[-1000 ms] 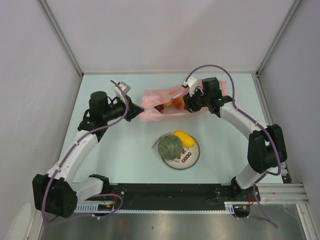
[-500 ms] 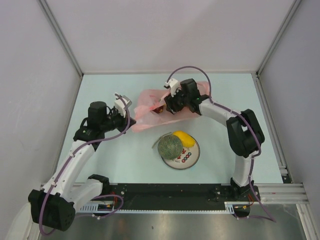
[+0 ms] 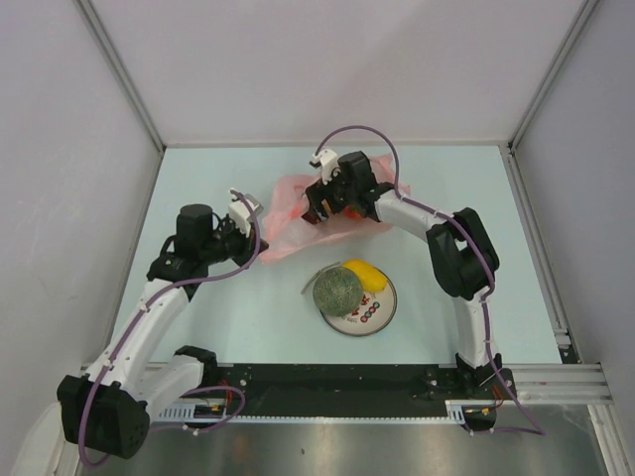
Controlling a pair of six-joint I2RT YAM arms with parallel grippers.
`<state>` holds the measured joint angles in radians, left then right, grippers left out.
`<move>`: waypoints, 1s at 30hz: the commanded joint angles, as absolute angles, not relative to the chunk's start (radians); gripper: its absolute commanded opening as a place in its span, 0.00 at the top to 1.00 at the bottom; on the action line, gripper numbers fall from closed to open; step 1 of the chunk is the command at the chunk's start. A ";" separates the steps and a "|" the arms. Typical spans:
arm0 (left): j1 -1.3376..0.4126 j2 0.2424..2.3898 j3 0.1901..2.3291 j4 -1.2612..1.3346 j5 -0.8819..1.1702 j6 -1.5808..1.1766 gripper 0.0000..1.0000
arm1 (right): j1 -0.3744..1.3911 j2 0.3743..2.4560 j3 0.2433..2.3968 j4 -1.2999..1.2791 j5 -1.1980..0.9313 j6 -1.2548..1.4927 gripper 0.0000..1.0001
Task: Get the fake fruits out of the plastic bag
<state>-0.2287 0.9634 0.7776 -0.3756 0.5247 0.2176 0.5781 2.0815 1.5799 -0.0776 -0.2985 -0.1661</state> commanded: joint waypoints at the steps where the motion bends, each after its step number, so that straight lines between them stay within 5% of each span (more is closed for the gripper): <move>1: -0.213 0.966 0.807 -0.316 0.525 0.174 1.00 | 0.595 2.083 1.631 -0.049 -0.206 -0.124 0.12; 10: -0.071 1.022 0.857 -0.141 0.580 -0.225 1.00 | 0.615 1.896 1.479 -0.109 -0.135 -0.046 0.17; 14: -0.066 1.046 0.933 -0.091 0.655 -0.233 1.00 | 0.618 1.887 1.442 -0.109 -0.221 -0.035 0.37; 22: -0.069 1.016 0.927 -0.149 0.836 -0.131 1.00 | 0.621 2.043 1.586 -0.041 -0.302 -0.031 0.40; 25: -0.071 0.986 0.891 -0.231 0.854 -0.008 1.00 | 0.629 2.094 1.641 -0.026 -0.290 -0.035 0.33; 30: -0.069 0.927 0.850 -0.325 0.818 0.162 1.00 | 0.653 2.138 1.716 -0.020 -0.227 -0.084 0.01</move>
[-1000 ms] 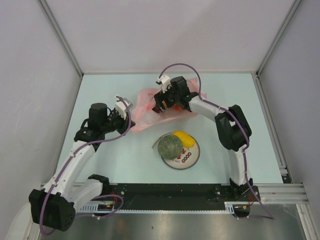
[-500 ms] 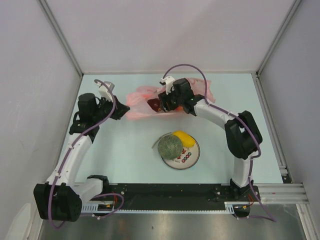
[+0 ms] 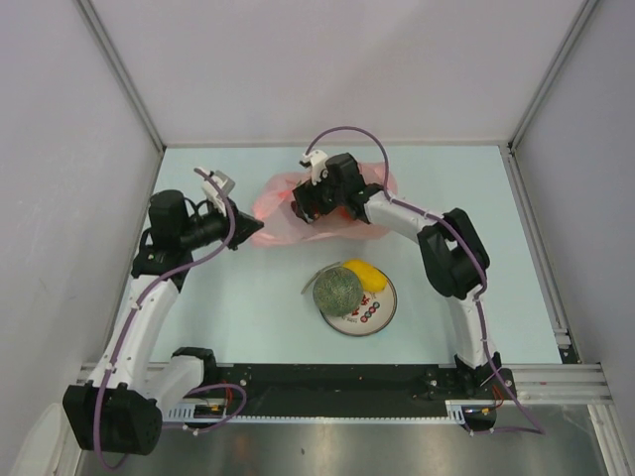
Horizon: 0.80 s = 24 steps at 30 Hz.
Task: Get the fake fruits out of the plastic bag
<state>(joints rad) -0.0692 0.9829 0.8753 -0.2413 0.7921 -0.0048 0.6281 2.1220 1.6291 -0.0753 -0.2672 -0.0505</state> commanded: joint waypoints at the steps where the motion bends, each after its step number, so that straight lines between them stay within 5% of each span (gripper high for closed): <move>1: -0.069 0.920 0.836 -0.345 0.816 0.173 1.00 | 0.658 2.154 1.723 -0.023 -0.213 -0.089 0.00; 24: -0.069 0.900 0.765 -0.391 0.801 0.233 1.00 | 0.701 2.336 1.838 0.043 -0.117 -0.175 0.00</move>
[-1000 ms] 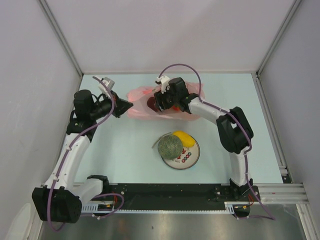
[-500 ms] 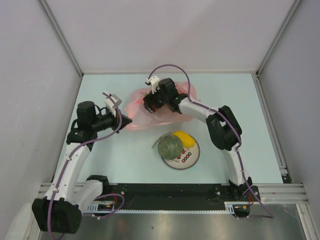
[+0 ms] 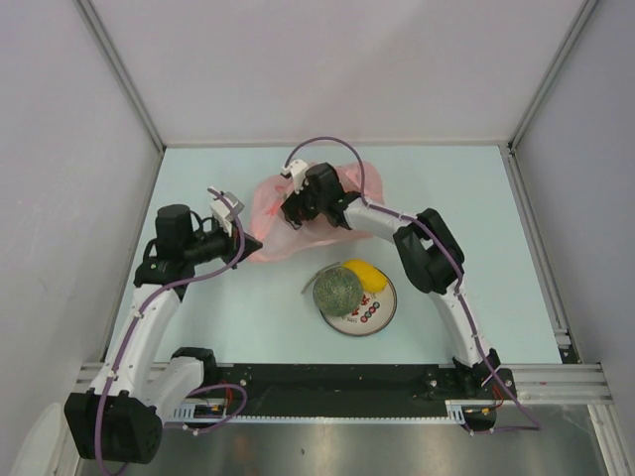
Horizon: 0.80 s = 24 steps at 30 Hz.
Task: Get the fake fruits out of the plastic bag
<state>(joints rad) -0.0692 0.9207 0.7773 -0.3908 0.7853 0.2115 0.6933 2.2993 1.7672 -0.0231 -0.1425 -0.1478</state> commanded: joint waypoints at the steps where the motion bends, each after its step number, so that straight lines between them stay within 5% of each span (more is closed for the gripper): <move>1: -0.069 0.900 0.765 -0.390 0.801 0.233 1.00 | 0.703 2.342 1.848 0.044 -0.118 -0.179 0.00; 15: -0.058 0.900 0.738 -0.347 0.781 0.213 1.00 | 0.703 2.323 1.858 0.006 -0.221 -0.275 0.46; 24: -0.052 0.919 0.719 -0.250 0.752 0.157 1.00 | 0.696 2.215 1.792 -0.057 -0.267 -0.299 0.57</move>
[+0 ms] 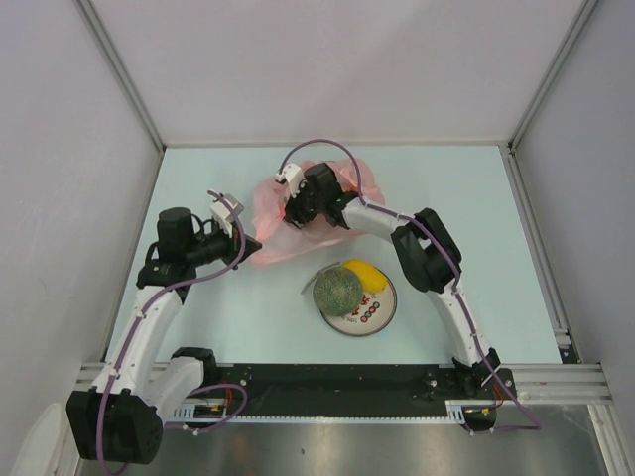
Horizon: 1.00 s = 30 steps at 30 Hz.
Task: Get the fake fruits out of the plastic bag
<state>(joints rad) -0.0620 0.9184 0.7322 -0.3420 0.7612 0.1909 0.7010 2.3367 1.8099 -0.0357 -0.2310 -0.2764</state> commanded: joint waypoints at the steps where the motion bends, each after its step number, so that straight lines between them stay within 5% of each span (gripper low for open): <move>1: -0.052 0.923 0.713 -0.220 0.752 0.134 1.00 | 0.690 2.204 1.784 -0.058 -0.267 -0.298 0.57; 22: -0.049 0.922 0.677 -0.080 0.727 -0.018 1.00 | 0.637 1.957 1.523 -0.146 -0.164 -0.449 0.60; 30: -0.048 0.914 0.680 -0.077 0.709 -0.031 1.00 | 0.581 1.885 1.508 -0.219 -0.300 -0.451 0.60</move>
<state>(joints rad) -0.0574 0.9344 0.6754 -0.1200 0.7155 -0.0029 0.6178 1.9720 1.5032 -0.1802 -0.1997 -0.4400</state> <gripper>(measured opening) 0.008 0.675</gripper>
